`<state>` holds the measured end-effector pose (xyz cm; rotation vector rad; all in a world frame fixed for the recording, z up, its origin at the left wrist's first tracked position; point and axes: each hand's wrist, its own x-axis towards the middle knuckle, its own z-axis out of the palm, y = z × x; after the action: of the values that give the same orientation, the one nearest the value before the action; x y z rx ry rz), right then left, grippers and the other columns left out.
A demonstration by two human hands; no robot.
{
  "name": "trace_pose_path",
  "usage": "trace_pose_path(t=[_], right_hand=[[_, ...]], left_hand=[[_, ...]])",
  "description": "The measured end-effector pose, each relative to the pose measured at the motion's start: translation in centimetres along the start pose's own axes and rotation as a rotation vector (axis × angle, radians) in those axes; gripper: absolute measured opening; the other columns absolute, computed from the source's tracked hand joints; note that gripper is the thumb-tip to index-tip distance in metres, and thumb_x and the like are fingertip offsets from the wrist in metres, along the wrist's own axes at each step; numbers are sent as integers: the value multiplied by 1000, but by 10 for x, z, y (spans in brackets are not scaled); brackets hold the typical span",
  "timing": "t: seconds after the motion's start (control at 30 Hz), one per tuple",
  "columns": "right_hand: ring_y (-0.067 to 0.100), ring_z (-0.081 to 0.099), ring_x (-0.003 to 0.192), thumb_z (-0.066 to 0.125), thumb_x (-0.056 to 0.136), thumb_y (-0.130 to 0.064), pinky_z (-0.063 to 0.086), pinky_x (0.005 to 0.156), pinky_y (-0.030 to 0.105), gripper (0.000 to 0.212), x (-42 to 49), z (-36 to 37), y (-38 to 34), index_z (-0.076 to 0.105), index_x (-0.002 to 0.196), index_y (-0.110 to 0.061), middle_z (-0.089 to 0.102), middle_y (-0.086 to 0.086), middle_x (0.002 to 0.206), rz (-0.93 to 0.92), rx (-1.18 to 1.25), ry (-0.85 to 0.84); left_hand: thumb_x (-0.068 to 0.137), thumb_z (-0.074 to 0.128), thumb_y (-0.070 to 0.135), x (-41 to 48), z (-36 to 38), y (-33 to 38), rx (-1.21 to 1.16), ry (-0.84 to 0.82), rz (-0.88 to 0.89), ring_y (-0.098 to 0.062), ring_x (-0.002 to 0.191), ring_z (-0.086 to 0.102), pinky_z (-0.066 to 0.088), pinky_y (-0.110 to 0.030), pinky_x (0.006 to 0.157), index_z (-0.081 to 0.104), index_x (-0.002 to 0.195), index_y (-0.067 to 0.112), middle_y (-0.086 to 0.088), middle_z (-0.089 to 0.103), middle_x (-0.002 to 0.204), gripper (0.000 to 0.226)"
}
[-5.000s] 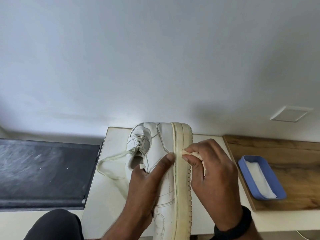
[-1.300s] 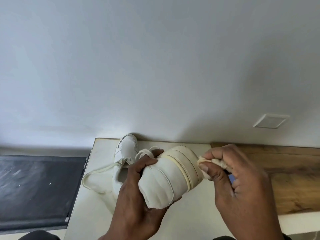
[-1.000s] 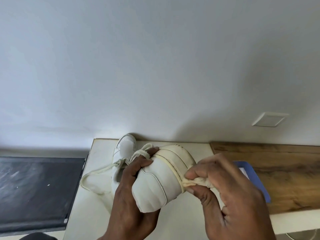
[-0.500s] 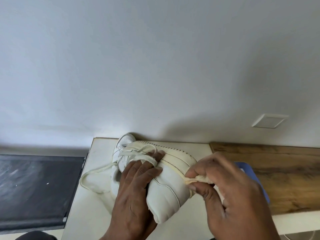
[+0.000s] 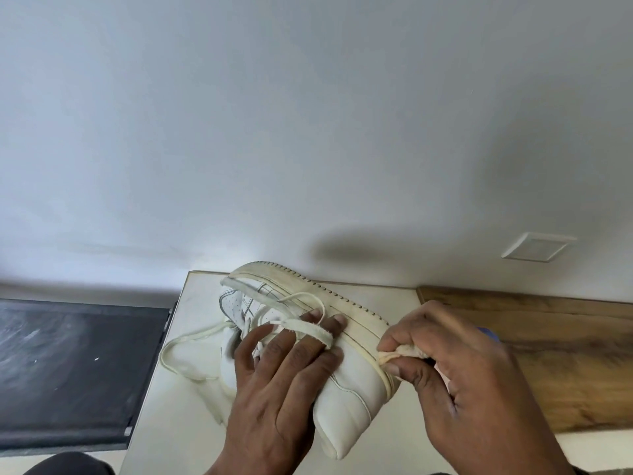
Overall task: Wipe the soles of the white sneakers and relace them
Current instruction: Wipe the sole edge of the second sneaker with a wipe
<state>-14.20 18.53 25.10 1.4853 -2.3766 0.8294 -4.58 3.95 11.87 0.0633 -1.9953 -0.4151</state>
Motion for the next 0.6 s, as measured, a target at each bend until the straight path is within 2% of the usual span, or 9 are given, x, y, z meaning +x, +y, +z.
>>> trace_pose_path(t=[0.13, 0.27, 0.43, 0.53, 0.6], right_hand=[[-5, 57, 76, 69, 77, -15, 38, 63, 3, 17, 7, -1, 15, 69, 82, -32, 59, -19, 83, 96, 44, -15], [0, 59, 77, 67, 78, -16, 41, 62, 6, 17, 7, 2, 17, 68, 82, -32, 60, -18, 83, 138, 28, 36], [-19, 49, 73, 70, 79, -23, 31, 64, -7, 11, 0, 4, -9, 67, 81, -33, 56, -19, 81, 12, -1, -50], [-19, 50, 71, 72, 76, -18, 31, 63, -7, 18, 3, 5, -8, 67, 81, -35, 55, -20, 80, 32, 21, -78], [-19, 51, 74, 75, 76, -10, 32, 64, -6, 24, 10, 6, 2, 69, 79, -32, 56, -21, 79, 85, -2, -52]], left_hand=[[81, 69, 6, -2, 5, 1, 25, 64, 33, -16, 140, 55, 42, -45, 105, 61, 124, 19, 4, 60, 134, 45], [88, 63, 7, -2, 4, 0, 16, 67, 30, -14, 139, 55, 39, -41, 109, 61, 125, 19, 4, 61, 133, 39], [84, 67, 6, -3, 4, -2, 38, 48, 57, -12, 139, 55, 40, -43, 107, 63, 123, 20, 6, 62, 132, 42], [86, 65, 7, -4, 4, -1, 39, 39, 48, -10, 139, 55, 39, -41, 109, 63, 123, 21, 7, 62, 131, 39], [96, 59, 7, -4, 6, -1, 47, 37, 39, -9, 139, 54, 39, -39, 109, 63, 122, 22, 7, 62, 128, 31]])
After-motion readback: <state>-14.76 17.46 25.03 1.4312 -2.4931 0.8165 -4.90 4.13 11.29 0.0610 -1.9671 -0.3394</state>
